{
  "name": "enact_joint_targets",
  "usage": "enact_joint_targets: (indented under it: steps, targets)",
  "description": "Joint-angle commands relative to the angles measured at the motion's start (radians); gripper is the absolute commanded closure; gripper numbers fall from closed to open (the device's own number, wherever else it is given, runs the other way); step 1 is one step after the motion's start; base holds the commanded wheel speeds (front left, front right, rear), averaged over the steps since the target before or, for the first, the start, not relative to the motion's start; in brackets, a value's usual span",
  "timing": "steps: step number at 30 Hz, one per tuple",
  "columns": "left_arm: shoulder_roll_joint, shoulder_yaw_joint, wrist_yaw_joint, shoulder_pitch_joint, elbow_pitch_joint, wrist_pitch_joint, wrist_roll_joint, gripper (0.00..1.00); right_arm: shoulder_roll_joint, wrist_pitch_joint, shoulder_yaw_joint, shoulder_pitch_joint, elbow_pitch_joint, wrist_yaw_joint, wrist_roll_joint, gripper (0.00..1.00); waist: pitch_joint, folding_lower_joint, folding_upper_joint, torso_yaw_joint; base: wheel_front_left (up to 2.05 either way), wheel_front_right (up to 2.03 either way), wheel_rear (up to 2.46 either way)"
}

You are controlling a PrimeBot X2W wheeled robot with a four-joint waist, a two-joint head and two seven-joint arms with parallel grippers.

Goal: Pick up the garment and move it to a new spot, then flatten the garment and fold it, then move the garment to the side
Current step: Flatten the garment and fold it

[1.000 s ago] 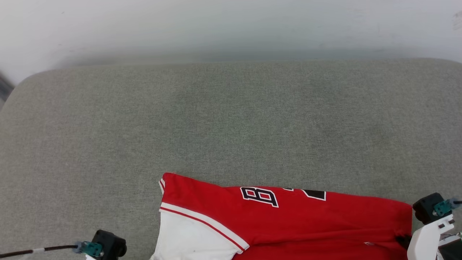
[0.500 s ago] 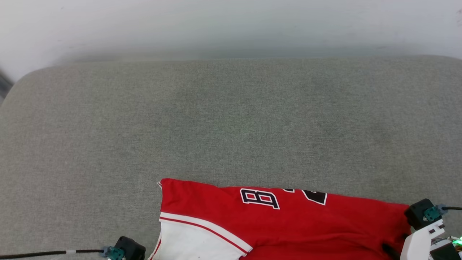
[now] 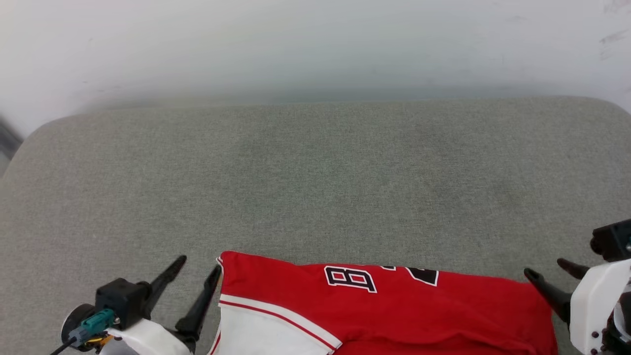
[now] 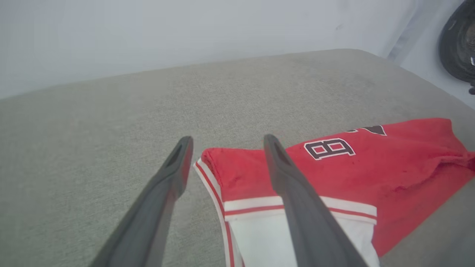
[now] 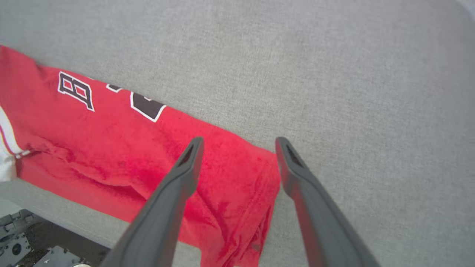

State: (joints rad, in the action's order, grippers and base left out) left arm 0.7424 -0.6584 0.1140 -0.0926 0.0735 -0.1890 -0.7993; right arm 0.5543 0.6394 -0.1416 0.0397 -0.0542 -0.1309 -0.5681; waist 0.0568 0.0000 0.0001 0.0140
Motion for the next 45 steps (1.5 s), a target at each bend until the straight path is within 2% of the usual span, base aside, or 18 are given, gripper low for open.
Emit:
enact_joint_targets:
  steps: [1, 6, 10, 14, 17, 19, 22, 29, 34, 45]
  targets:
    - [-0.016, 0.018, 0.022, -0.012, 0.001, -0.023, 0.008, 0.0, -0.026, 0.003, 0.027, -0.006, -0.012, 0.0, 0.005, 0.0, -0.003, 0.0, -0.0001, 0.002, 0.0, 0.0, 0.0]
    - [-0.095, 0.112, 0.094, 0.027, 0.007, -0.074, 0.063, 0.0, -0.154, 0.02, 0.177, -0.047, -0.026, 0.0, 0.031, 0.0, -0.006, 0.0, -0.0001, 0.007, 0.0, 0.0, 0.0]
    - [-0.205, 0.265, 0.121, 0.093, 0.059, -0.077, 0.18, 0.0, -0.248, 0.032, 0.272, -0.096, -0.009, 0.0, 0.073, 0.0, -0.004, 0.0, -0.0001, 0.013, 0.0, 0.0, 0.0]
    - [-0.31, 0.401, 0.089, 0.172, 0.11, -0.077, 0.336, 0.0, -0.345, 0.046, 0.36, -0.142, 0.007, 0.0, 0.097, 0.0, -0.006, 0.0, -0.0001, 0.023, 0.0, 0.0, 0.0]
    - [-0.401, 0.502, 0.041, 0.233, 0.145, -0.075, 0.43, 0.0, -0.4, 0.047, 0.415, -0.171, 0.02, 0.0, 0.109, 0.0, -0.006, 0.0, -0.0001, 0.032, 0.0, 0.0, 0.0]
    - [-0.418, 0.523, 0.0, 0.261, 0.139, -0.076, 0.521, 0.0, -0.425, 0.039, 0.442, -0.181, 0.038, 0.0, 0.124, 0.0, -0.004, 0.0, -0.0001, 0.038, 0.0, 0.0, 0.0]
    - [-0.46, 0.545, -0.043, 0.269, 0.134, -0.076, 0.588, 0.0, -0.443, 0.023, 0.467, -0.186, 0.071, 0.0, 0.151, 0.0, 0.003, 0.0, -0.0001, 0.049, 0.0, 0.0, 0.0]
    - [-0.525, 0.607, -0.137, 0.248, 0.128, -0.076, 0.651, 0.0, -0.467, -0.005, 0.5, -0.15, 0.165, 0.0, 0.194, 0.0, 0.03, 0.0, -0.0001, 0.072, 0.0, 0.0, 0.0]
    - [-0.552, 0.629, -0.182, 0.234, 0.117, -0.076, 0.683, 0.0, -0.473, -0.01, 0.482, -0.137, 0.242, 0.0, 0.188, 0.0, 0.048, 0.0, -0.0001, 0.083, 0.0, 0.0, 0.0]
    - [-0.611, 0.648, -0.223, 0.215, 0.112, -0.076, 0.708, 0.0, -0.501, -0.058, 0.344, -0.13, 0.34, -0.006, 0.138, 0.0, 0.067, 0.0, -0.0001, 0.097, 0.0, 0.0, 0.0]
